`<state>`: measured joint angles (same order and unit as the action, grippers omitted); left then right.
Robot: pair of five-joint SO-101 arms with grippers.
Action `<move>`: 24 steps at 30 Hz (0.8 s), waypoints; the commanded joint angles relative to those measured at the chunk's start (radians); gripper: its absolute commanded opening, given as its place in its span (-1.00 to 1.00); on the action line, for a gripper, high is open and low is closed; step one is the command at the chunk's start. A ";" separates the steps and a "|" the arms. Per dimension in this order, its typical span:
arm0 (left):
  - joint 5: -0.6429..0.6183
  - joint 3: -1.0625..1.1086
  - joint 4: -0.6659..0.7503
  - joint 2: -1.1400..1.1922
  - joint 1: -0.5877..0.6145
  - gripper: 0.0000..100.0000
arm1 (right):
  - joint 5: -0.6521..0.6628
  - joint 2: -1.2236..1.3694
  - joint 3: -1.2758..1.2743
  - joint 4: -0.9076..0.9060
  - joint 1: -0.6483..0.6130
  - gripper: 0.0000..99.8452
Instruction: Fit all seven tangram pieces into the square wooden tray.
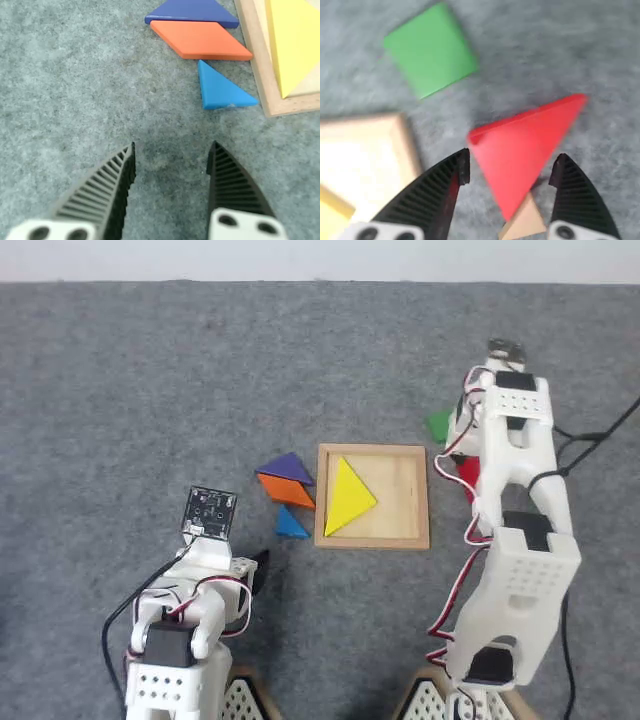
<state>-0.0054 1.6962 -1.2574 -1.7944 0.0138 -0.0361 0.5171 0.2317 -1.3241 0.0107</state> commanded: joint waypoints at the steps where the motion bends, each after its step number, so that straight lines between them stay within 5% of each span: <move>1: -0.009 -0.013 -0.003 -0.021 0.002 -0.55 | 0.040 -0.010 0.058 -0.018 -0.036 -0.45; 8: -0.009 -0.013 -0.003 -0.021 0.002 -0.55 | -0.034 0.077 0.083 -0.007 0.002 -0.25; 24: -0.009 -0.013 -0.003 -0.021 0.002 -0.55 | -0.143 0.150 0.152 0.045 0.025 -0.27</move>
<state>-0.0054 1.6962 -1.2574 -1.7944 0.0138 -0.1511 0.6797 0.3330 -1.3011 0.0138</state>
